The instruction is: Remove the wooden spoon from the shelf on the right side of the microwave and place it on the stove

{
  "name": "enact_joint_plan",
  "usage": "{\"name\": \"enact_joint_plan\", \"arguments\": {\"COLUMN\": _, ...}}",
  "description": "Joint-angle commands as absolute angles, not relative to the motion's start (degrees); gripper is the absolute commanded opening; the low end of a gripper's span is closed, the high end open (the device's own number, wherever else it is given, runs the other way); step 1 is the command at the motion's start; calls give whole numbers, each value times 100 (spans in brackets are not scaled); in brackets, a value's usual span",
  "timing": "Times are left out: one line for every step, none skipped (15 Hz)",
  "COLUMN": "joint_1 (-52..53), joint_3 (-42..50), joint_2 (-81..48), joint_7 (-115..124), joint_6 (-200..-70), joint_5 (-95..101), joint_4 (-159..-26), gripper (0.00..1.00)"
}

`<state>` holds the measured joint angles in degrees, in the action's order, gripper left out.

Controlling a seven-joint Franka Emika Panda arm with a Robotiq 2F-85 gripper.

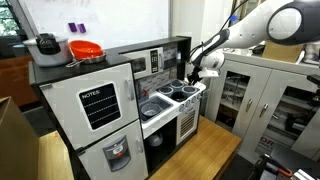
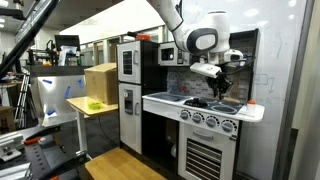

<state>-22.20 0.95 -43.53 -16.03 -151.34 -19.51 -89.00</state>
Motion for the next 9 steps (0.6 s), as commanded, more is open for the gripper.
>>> {"name": "enact_joint_plan", "arguments": {"joint_1": -2304, "joint_3": 57, "joint_2": -4731, "joint_7": -1313, "joint_6": -14738, "joint_5": -1769, "joint_4": -8277, "gripper": 8}}
{"name": "enact_joint_plan", "arguments": {"joint_1": -2309, "joint_3": 60, "joint_2": -4783, "joint_7": -1252, "joint_6": -14659, "joint_5": -1762, "joint_4": -8183, "gripper": 53}}
{"name": "enact_joint_plan", "arguments": {"joint_1": -2325, "joint_3": 47, "joint_2": -4843, "joint_7": -1231, "joint_6": -14619, "joint_5": -1766, "joint_4": -8103, "gripper": 58}}
{"name": "enact_joint_plan", "arguments": {"joint_1": -2341, "joint_3": 40, "joint_2": -4885, "joint_7": -1204, "joint_6": -14570, "joint_5": -1776, "joint_4": -8019, "gripper": 62}}
{"name": "enact_joint_plan", "arguments": {"joint_1": -2357, "joint_3": 35, "joint_2": -4911, "joint_7": -1195, "joint_6": -14521, "joint_5": -1786, "joint_4": -7964, "gripper": 70}}
{"name": "enact_joint_plan", "arguments": {"joint_1": -2371, "joint_3": 30, "joint_2": -4921, "joint_7": -1184, "joint_6": -14501, "joint_5": -1796, "joint_4": -7922, "gripper": 77}}
{"name": "enact_joint_plan", "arguments": {"joint_1": -2382, "joint_3": 28, "joint_2": -4901, "joint_7": -1174, "joint_6": -14480, "joint_5": -1801, "joint_4": -7906, "gripper": 84}}
{"name": "enact_joint_plan", "arguments": {"joint_1": -2368, "joint_3": 60, "joint_2": -4870, "joint_7": -1103, "joint_6": -14414, "joint_5": -1790, "joint_4": -7904, "gripper": 91}}
{"name": "enact_joint_plan", "arguments": {"joint_1": -2307, "joint_3": 135, "joint_2": -4739, "joint_7": -1008, "joint_6": -14341, "joint_5": -1730, "joint_4": -8025, "gripper": 99}}
